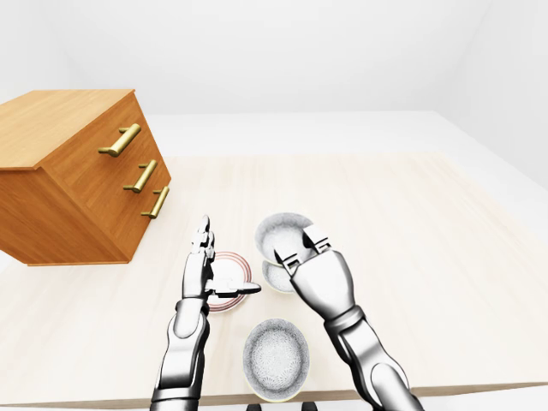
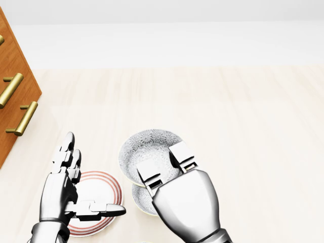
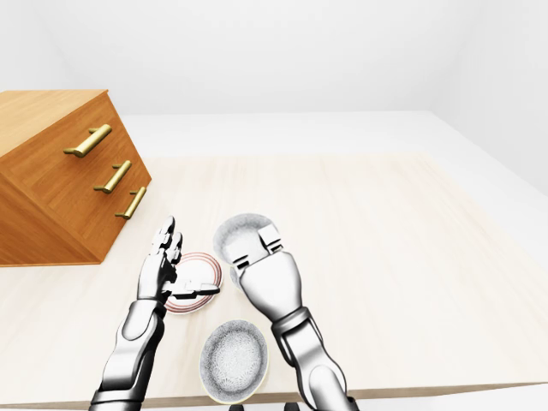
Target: Stack the bowl at the front on the bowl in the middle.
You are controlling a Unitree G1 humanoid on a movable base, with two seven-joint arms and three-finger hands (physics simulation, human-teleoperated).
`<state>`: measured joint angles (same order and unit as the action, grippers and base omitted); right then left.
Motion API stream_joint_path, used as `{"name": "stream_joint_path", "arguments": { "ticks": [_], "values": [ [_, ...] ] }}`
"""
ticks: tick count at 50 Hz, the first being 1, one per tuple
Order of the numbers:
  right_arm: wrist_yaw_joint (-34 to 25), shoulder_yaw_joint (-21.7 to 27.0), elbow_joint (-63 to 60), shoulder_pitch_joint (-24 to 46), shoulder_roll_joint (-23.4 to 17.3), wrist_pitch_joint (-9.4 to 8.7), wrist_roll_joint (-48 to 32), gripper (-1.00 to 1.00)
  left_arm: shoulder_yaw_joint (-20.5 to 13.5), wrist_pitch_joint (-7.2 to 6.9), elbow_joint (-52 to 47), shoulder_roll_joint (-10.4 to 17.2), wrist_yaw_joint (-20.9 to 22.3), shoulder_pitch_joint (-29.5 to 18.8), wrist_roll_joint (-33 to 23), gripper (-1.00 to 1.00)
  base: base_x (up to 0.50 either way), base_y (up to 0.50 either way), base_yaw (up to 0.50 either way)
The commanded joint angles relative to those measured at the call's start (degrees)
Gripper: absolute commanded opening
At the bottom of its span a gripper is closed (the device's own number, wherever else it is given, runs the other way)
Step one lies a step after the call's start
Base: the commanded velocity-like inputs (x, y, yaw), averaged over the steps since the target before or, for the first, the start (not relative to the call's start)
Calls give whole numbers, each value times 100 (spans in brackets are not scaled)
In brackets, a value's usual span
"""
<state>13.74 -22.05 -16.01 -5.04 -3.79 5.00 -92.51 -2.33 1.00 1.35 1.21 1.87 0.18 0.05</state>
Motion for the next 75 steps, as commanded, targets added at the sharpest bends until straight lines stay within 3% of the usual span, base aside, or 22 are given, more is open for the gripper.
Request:
{"name": "stream_joint_path", "arguments": {
  "ticks": [1, 6, 23, 32, 47, 75],
  "values": [
    [257, -126, -108, -208, -100, 0, -209, -100, 0, -7, -38, 0, 9, 19, 2, 100, 0, 0, 0],
    [341, -97, -43, -297, -168, 0, -160, -100, 5, -51, -100, -2, 10, 30, -5, 100, 0, 0, 0],
    [302, 67, -202, -486, -265, 0, -33, -100, 4, 27, -19, -2, 10, 18, -10, 100, 0, 0, 0],
    [500, -53, 159, -461, -250, 0, -130, -100, 17, -32, -126, -7, 18, 55, -16, 100, 0, 0, 0],
    [682, -351, 549, -427, -240, 0, -308, -100, 3, 22, -77, -1, 34, 52, -12, 100, 0, 0, 0],
    [788, -100, 919, -326, -264, 0, -253, -100, 8, 20, -73, -5, 29, 38, -21, 100, 0, 0, 0]
  ]
}}
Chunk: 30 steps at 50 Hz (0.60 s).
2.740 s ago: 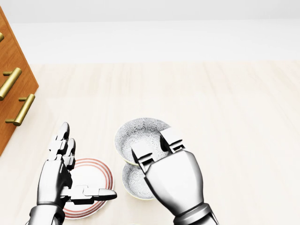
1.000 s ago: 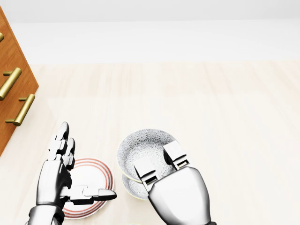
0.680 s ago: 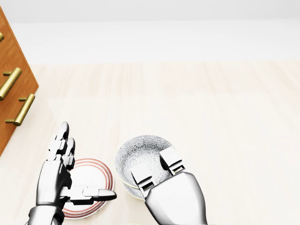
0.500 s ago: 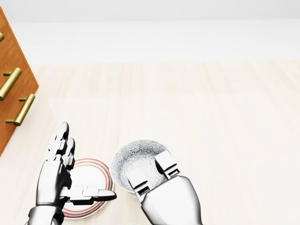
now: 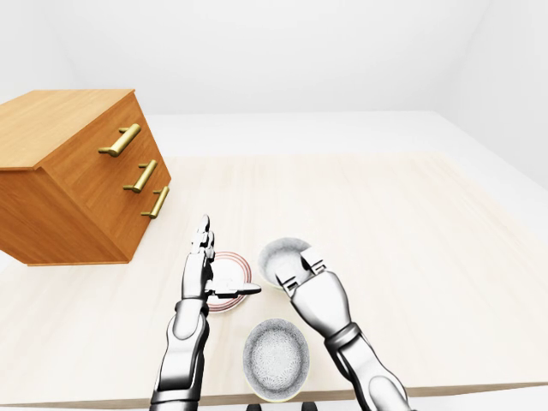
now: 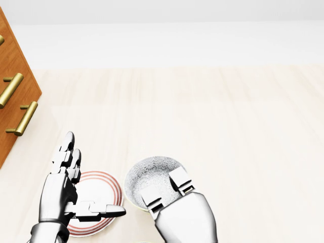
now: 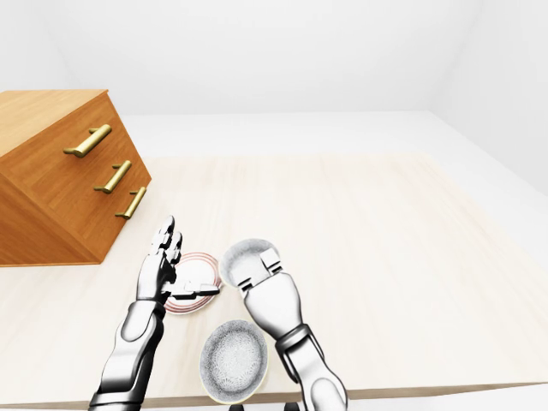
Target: Stack the bowl at the front on the bowl in the middle.
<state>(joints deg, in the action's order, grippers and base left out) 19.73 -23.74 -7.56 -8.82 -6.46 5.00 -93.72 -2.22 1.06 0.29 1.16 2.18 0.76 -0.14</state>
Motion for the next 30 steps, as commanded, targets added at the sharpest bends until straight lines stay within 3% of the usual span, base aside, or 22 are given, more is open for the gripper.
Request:
{"name": "stream_joint_path", "arguments": {
  "ticks": [1, 11, 23, 30],
  "values": [
    [195, 72, 82, 57, 4, 0, -131, -100, -3, 9, 29, 1, -3, -21, 0, 100, 0, 0, 0],
    [252, 94, 126, 64, 10, 0, -133, -100, 2, 41, 41, 0, 3, -6, 0, 100, 0, 0, 0],
    [283, 47, 198, 75, 28, 0, -113, -100, 6, -25, -51, -2, 7, 13, 0, 100, 0, 0, 0],
    [363, 13, 352, 104, 45, 0, -144, -100, -2, 44, 29, 2, 10, -7, 0, 100, 0, 0, 0]
  ]
}}
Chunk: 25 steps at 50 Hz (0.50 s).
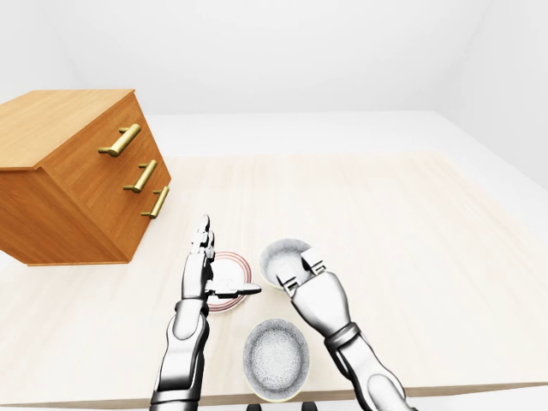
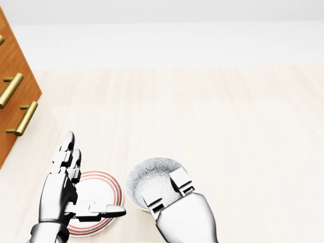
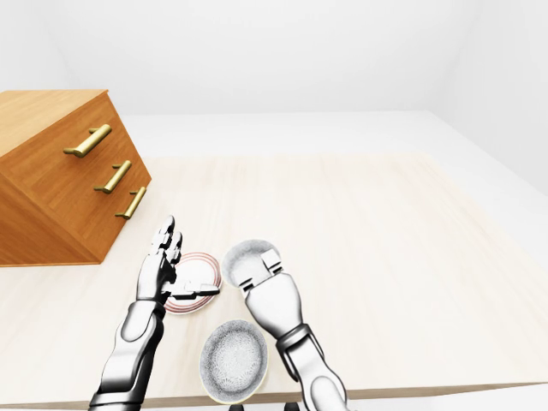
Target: Stack the bowl at the front on the bowl in the middle.
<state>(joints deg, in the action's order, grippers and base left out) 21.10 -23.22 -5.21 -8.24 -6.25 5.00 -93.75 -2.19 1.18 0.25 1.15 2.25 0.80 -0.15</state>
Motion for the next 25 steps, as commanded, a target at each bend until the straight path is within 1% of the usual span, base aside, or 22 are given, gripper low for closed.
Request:
{"name": "stream_joint_path", "arguments": {
  "ticks": [1, 3, 7, 8, 12, 19, 22, 25],
  "values": [
    [228, -40, 122, 47, 25, 0, -142, -100, -5, 33, 36, 3, 4, -12, 1, 100, 0, 0, 0],
    [227, -67, 130, 37, 31, 0, -154, -100, 0, -2, -16, 1, 4, 6, 1, 100, 0, 0, 0],
    [212, -101, 130, 31, 36, 0, -152, -100, 0, 37, 14, 0, 6, 11, -2, 100, 0, 0, 0],
    [237, -115, 174, 43, 43, 0, -164, -100, 3, -9, -44, 0, 8, 23, -1, 100, 0, 0, 0],
    [217, -160, 150, 25, 51, 0, -177, -100, -3, 24, 1, 1, 6, 10, -4, 100, 0, 0, 0],
    [277, -182, 242, 67, 65, 0, -166, -100, 2, 36, -16, 3, 18, 22, -6, 100, 0, 0, 0],
    [306, -171, 273, 86, 65, 0, -147, -100, 4, 6, -63, 2, 20, 36, -8, 100, 0, 0, 0],
    [286, -159, 226, 75, 62, 0, -124, -100, 5, 5, -66, 0, 22, 38, -11, 100, 0, 0, 0]
  ]
}}
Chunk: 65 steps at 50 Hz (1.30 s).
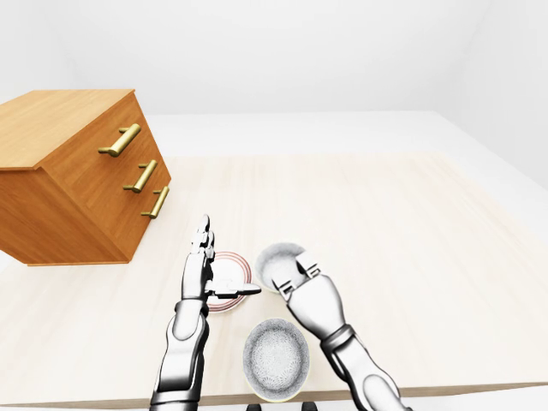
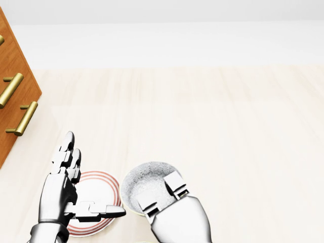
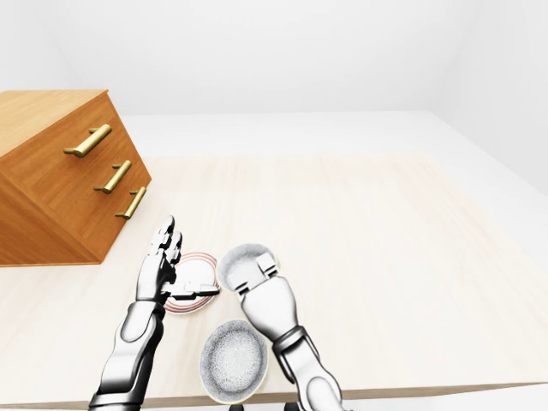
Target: Stack the bowl at the front on the bowl in the middle.
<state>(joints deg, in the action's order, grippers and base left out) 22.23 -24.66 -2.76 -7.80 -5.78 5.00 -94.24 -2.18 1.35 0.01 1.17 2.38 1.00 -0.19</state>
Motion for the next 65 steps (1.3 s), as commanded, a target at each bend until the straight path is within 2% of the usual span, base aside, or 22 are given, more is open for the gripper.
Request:
{"name": "stream_joint_path", "arguments": {
  "ticks": [1, 6, 9, 12, 17, 28, 34, 38, 52, 57, 60, 63, 65],
  "values": [
    [177, -9, -15, 36, 12, 0, -74, -100, 5, -21, -56, -2, 8, 20, -7, 100, 0, 0, 0],
    [143, 26, -124, 24, -3, 0, -56, -100, 9, -40, -88, -7, 6, 32, -10, 100, 0, 0, 0],
    [148, 65, -145, 30, -9, 0, -47, -100, 3, 35, 10, -4, 3, 5, -16, 100, 0, 0, 0],
    [106, 77, -208, 14, -6, 0, -48, -100, 2, 9, -12, -3, 0, 4, -13, 100, 0, 0, 0],
    [191, 101, -92, 50, -7, 0, -58, -100, -3, 50, 47, -2, -2, -9, -11, 100, 0, 0, 0],
    [168, 43, -77, 45, 23, 0, -84, -100, 7, 0, -10, -5, -4, 3, -11, 100, 0, 0, 0],
    [167, -20, 6, 118, 58, 0, -146, -100, 19, -73, -117, -11, -4, 36, -14, 100, 0, 0, 0],
    [95, -95, 8, 193, 119, 0, -188, -100, 9, 7, 1, -8, -1, -1, -9, 100, 0, 0, 0],
    [-29, -63, 43, 431, 216, 0, -224, -100, 1, -23, -13, -3, -5, -4, -1, 100, 0, 0, 0],
    [21, 40, 191, 532, 237, 0, -224, -100, -7, 37, 70, 1, -1, -23, 3, 100, 0, 0, 0],
    [1, 66, 139, 513, 233, 0, -224, -100, 3, 1, 14, -2, -3, -5, -2, 100, 0, 0, 0],
    [4, 105, 114, 507, 219, 0, -212, -100, 0, 33, 52, -2, -5, -13, -3, 100, 0, 0, 0],
    [-31, 130, 53, 490, 207, 0, -198, -100, 8, -25, -19, -5, -7, 1, -5, 100, 0, 0, 0]
  ]
}}
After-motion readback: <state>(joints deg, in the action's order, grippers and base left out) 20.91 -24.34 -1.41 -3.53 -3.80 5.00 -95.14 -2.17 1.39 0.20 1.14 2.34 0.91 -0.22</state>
